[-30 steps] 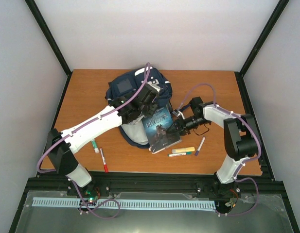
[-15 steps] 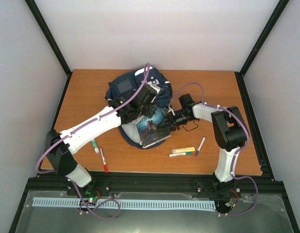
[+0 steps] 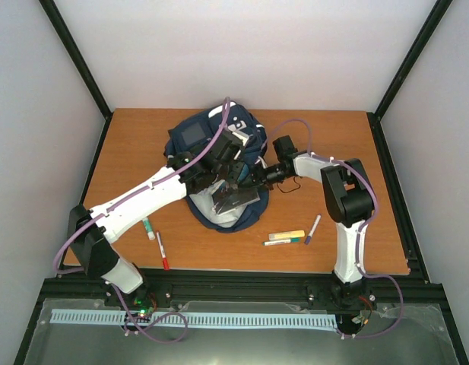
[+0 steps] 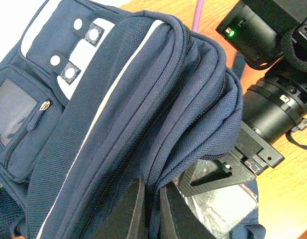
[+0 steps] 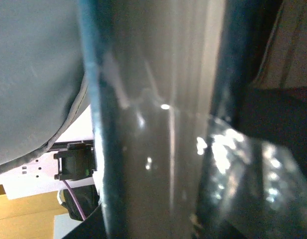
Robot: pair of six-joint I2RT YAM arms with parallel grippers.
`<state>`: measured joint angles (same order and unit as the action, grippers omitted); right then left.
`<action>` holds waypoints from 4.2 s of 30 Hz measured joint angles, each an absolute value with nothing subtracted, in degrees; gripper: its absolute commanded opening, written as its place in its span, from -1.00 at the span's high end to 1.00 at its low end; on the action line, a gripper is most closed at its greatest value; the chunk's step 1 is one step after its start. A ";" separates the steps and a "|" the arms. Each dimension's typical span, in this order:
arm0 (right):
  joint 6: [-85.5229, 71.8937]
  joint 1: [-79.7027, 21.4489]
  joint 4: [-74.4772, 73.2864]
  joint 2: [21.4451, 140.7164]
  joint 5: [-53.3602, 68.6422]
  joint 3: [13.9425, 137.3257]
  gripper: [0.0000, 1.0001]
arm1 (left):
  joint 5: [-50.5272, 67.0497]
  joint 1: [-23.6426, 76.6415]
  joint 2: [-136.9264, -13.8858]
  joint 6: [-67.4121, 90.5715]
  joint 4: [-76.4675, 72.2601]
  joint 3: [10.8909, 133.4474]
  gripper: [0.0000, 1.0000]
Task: Pack the student bag
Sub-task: Place the book in the student bag.
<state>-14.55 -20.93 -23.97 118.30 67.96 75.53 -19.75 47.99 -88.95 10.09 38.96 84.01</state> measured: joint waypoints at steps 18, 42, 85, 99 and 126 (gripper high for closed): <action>-5.23 -21.19 -31.24 108.47 48.84 72.69 -0.16 | -20.58 47.99 -87.20 9.37 38.98 83.59 0.98; 34.13 -39.86 -27.79 78.08 14.00 51.62 0.32 | -21.74 47.99 -86.08 9.34 38.98 82.78 0.99; 61.14 -52.38 10.31 107.57 -25.04 59.16 0.24 | -19.88 47.99 -86.06 9.37 38.92 82.50 0.98; 65.63 -51.75 17.45 111.72 -30.13 60.71 0.27 | -18.76 47.94 -85.86 9.37 38.96 82.43 0.99; 34.52 -41.50 -26.87 68.86 5.63 50.46 -0.11 | -17.58 48.03 -89.10 9.98 40.49 84.16 0.98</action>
<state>34.52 -41.50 -26.87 68.86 5.63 50.46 -17.58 48.03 -89.10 9.98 40.49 84.16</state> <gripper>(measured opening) 0.539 0.065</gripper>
